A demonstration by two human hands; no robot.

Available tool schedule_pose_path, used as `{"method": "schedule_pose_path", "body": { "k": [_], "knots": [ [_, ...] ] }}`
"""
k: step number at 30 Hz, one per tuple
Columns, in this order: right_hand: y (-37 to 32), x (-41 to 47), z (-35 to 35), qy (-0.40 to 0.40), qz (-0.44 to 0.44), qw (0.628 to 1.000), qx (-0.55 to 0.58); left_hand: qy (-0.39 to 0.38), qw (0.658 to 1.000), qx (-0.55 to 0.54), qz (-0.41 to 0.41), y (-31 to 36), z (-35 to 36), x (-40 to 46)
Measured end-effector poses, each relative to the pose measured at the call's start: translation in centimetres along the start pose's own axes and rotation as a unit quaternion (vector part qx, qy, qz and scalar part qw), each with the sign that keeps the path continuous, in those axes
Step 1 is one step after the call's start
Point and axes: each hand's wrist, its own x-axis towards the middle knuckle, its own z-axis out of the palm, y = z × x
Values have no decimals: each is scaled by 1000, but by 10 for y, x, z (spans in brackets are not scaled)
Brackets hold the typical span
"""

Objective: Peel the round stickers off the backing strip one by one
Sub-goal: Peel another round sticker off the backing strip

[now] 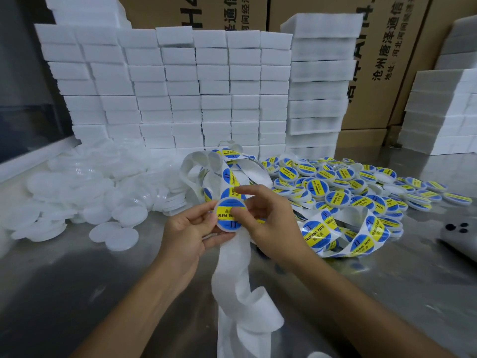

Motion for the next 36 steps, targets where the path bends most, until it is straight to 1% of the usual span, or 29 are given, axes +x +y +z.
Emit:
{"method": "schedule_pose_path", "body": {
  "k": [2,4,7,10,13,16,20,22,23,25,27,28,30,33,35,36],
  "knots": [
    [-2,0,-2,-54,19,998,-19,22,1000,14,-2,0,-2,2],
    [-3,0,-4,-73,38,997,0,31,999,18,-2,-1,-2,2],
    [-3,1,-8,-41,49,997,53,26,999,34,14,-2,-1,1],
    [-2,2,-7,-10,48,997,62,25,998,50,22,-3,0,0],
    [-1,1,-5,-26,49,997,62,23,999,44,18,-3,-1,0],
    [-1,0,-5,-48,57,996,40,16,999,35,15,-1,-2,0],
    [1,0,-7,-23,80,995,62,5,999,36,13,-2,-1,0],
    [1,0,-7,-13,77,995,56,4,999,43,18,-2,0,-1],
    [1,0,-6,-12,74,996,50,7,998,56,25,-3,0,-2],
    [1,0,-5,-13,74,996,52,28,991,115,61,-6,1,-2],
    [0,-1,-5,-13,84,993,76,62,975,185,109,-10,1,-1],
    [-1,-1,-5,-16,89,992,89,76,969,199,123,-10,2,0],
    [-5,-1,-5,-39,94,989,105,87,974,174,117,-8,1,1],
    [-10,-4,-3,-124,90,983,105,76,989,117,54,-2,-3,1],
    [-14,-7,0,-170,94,977,87,78,989,118,37,-1,-5,2],
    [-15,-7,-1,-175,93,977,79,84,989,121,33,0,-6,3]
  ]
}}
